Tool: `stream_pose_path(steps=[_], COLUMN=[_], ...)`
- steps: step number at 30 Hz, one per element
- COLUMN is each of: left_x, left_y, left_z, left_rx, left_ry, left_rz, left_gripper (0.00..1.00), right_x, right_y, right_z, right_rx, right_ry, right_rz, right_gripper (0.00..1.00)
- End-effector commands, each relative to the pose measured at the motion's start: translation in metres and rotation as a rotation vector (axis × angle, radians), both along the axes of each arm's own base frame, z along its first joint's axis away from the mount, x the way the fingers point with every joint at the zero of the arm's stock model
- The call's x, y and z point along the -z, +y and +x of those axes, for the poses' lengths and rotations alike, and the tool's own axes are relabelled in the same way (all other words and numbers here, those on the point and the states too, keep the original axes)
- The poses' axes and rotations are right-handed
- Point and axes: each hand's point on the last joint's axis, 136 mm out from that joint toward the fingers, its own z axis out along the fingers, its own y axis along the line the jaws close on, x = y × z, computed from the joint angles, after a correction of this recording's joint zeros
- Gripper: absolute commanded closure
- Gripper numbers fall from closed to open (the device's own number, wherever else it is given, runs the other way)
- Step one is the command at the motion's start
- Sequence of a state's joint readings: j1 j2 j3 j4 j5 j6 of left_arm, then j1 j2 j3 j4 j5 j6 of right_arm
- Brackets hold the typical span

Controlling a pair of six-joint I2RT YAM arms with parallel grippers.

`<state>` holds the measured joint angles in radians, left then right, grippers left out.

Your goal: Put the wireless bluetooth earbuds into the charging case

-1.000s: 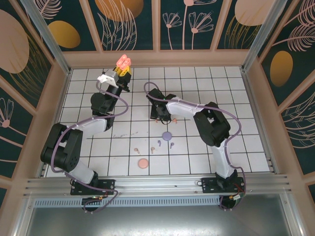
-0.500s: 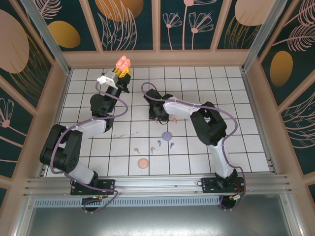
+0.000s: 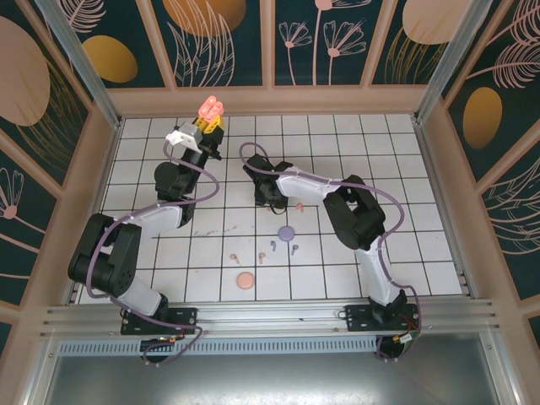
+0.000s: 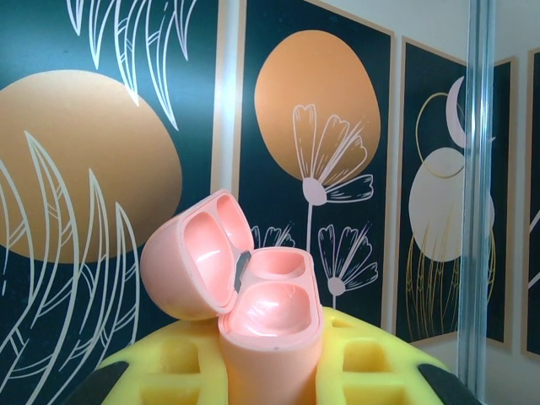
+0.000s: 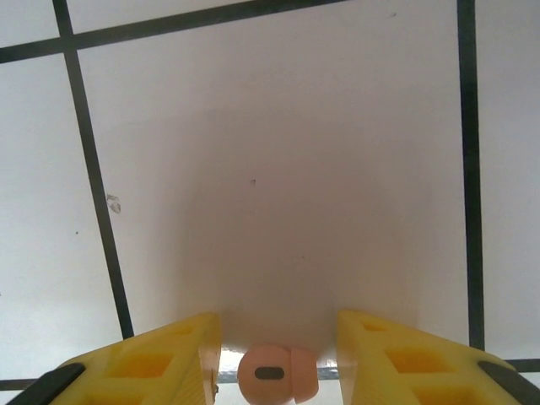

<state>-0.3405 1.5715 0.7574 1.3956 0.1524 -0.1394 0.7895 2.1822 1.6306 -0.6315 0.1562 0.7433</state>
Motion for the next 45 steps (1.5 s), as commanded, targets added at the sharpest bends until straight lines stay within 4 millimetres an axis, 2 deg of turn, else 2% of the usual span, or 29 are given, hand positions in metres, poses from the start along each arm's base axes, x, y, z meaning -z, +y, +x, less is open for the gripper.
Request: stream_pose_path(steps=[1,31,36,45], left_x=[-0.010,-0.003,-0.002,-0.005], left_y=[0.002,-0.002,-0.002,-0.003], left_z=[-0.009,-0.007,-0.006,-0.007], left_rx=[0.020,0.047,0.052,0.061], left_ry=[-0.050,-0.035,-0.026,-0.032], left_rz=[-0.026,-0.041,-0.044,-0.048], left_gripper=[1.00,1.00,1.00,1.00], right_x=[0.023,0.031,0.031,0.018], right_y=[0.002,0.010,0.010,0.014], right_z=[-0.017,-0.029,-0.028,-0.020], right_rx=[0.015,0.011,0.012,0.018], right_ry=[0.067,0.075,0.070,0.021], right_rz=[-0.040,-0.082,-0.082,-0.054], right_gripper=[0.59,0.68,0.72,0.77])
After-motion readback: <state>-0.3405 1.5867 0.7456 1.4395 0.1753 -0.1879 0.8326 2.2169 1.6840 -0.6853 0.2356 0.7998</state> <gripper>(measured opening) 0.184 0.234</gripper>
